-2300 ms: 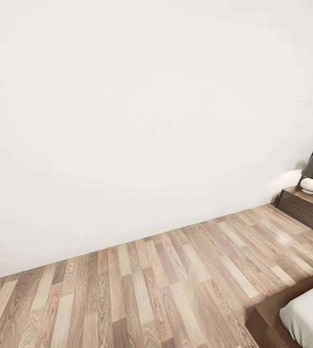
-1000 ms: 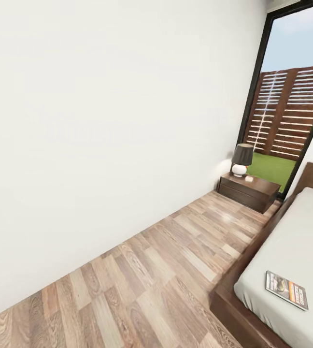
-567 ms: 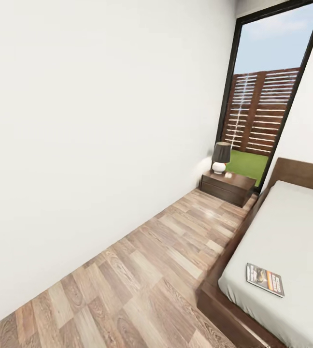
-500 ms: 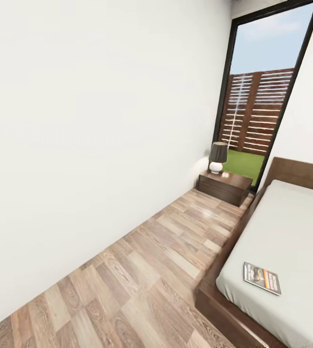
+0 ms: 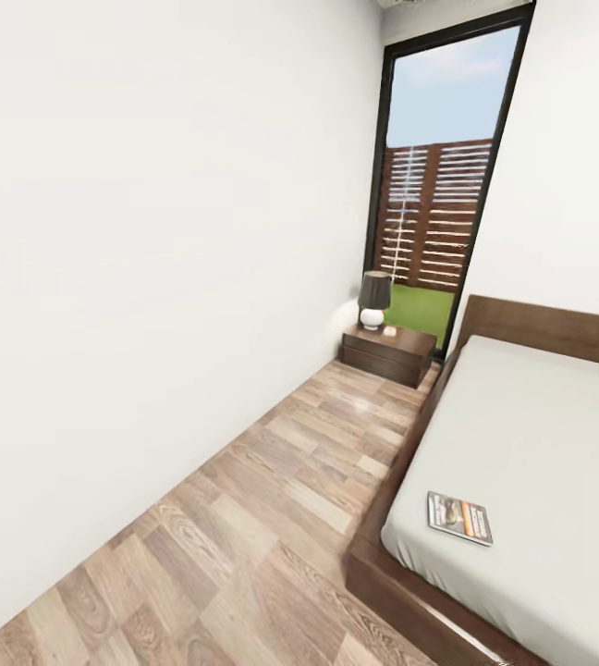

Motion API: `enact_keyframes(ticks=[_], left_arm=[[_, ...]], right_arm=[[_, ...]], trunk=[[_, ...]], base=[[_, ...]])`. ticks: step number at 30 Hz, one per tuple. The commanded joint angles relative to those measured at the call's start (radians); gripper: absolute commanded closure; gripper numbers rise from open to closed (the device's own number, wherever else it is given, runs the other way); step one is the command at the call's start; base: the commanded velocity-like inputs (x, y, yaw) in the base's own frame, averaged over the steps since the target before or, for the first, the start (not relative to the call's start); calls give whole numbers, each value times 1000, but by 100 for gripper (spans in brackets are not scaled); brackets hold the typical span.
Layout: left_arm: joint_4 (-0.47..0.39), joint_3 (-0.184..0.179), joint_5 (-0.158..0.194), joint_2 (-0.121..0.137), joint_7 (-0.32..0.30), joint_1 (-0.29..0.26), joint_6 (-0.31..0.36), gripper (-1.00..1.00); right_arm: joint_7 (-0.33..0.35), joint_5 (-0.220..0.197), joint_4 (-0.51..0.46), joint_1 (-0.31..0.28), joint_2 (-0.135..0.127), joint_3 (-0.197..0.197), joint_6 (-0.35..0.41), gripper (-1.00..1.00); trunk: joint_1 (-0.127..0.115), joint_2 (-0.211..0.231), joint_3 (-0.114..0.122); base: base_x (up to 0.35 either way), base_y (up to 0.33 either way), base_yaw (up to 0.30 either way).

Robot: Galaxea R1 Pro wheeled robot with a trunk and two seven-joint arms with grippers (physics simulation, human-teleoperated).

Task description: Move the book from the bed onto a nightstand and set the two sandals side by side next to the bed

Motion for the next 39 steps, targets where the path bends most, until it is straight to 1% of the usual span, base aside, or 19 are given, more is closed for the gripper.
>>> enact_keyframes(ticks=[1, 19, 39], left_arm=[[0, -4, 11, 0, -7, 0, -2, -100], [0, -5, 11, 0, -7, 0, -2, -100], [0, -23, 11, 1, -6, 0, -2, -100]], right_arm=[[1, 0, 4, -2, 0, -5, -6, -100], [2, 0, 4, -2, 0, -5, -6, -100], [2, 0, 4, -2, 0, -5, -4, -100]], trunk=[[0, -1, -1], [0, -1, 6], [0, -1, 5]], base=[[84, 0, -290], [92, 33, -291], [16, 10, -290]])
